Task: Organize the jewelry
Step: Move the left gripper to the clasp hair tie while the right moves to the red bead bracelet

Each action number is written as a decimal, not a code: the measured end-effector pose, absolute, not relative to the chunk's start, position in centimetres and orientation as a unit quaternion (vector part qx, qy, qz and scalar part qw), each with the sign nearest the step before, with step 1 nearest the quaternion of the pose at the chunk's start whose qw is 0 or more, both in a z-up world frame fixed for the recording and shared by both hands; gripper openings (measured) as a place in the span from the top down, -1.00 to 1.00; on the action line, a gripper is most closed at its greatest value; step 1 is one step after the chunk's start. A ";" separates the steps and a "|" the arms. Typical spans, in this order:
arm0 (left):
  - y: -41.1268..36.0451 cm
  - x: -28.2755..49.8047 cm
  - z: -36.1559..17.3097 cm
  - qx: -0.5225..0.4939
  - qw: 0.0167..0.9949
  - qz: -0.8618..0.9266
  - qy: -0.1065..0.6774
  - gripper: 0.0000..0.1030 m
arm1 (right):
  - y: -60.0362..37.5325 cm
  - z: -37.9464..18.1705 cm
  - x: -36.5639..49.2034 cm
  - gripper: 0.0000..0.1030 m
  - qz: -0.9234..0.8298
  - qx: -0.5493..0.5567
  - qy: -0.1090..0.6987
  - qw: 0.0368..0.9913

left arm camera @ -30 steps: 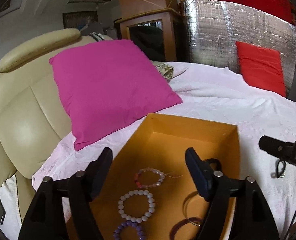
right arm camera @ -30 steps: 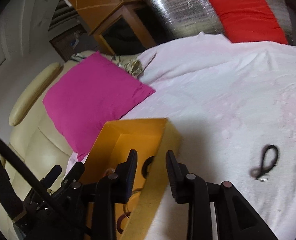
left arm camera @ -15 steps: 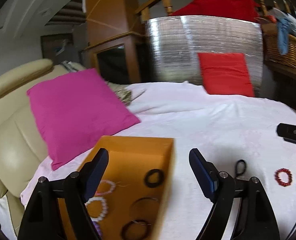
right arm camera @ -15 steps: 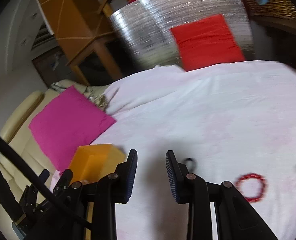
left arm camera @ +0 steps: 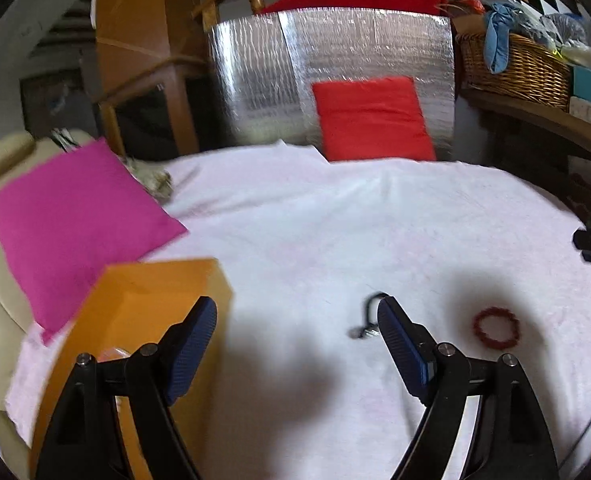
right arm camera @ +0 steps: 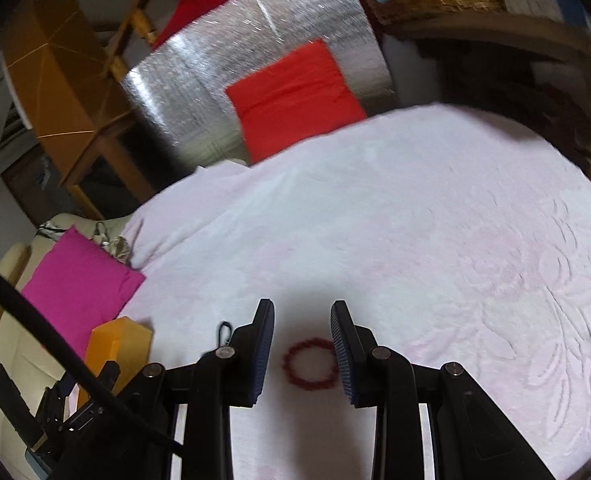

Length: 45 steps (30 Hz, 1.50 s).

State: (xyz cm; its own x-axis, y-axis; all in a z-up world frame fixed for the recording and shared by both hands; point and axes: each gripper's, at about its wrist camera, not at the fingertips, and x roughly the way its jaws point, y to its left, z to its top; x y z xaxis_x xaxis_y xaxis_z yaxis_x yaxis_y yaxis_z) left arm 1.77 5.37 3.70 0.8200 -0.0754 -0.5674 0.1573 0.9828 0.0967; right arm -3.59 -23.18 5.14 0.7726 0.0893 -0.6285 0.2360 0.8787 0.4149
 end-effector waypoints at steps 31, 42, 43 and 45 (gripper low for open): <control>3.7 3.6 -1.8 0.071 0.902 -0.090 0.415 -0.61 | -24.7 0.0 -1.5 0.38 -0.052 0.271 0.444 0.853; 2.9 3.3 -0.4 0.053 0.915 -0.088 0.390 -0.61 | -24.6 -0.6 -1.6 0.38 -0.048 0.253 0.451 0.854; 2.8 3.3 -0.3 0.053 0.916 -0.088 0.388 -0.61 | -24.5 -0.6 -1.6 0.38 -0.047 0.249 0.453 0.854; 2.5 3.1 -0.1 0.054 0.918 -0.091 0.383 -0.61 | -24.2 -0.8 -1.4 0.38 -0.046 0.244 0.457 0.854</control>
State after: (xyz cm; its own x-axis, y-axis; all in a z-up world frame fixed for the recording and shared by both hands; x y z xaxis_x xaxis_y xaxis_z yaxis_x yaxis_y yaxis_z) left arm 3.11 2.55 -0.12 0.6897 -0.1255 -0.7131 0.2089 0.9775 0.0300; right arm -1.43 -24.21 -0.75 0.5787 0.1446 -0.8026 0.3005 0.8771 0.3746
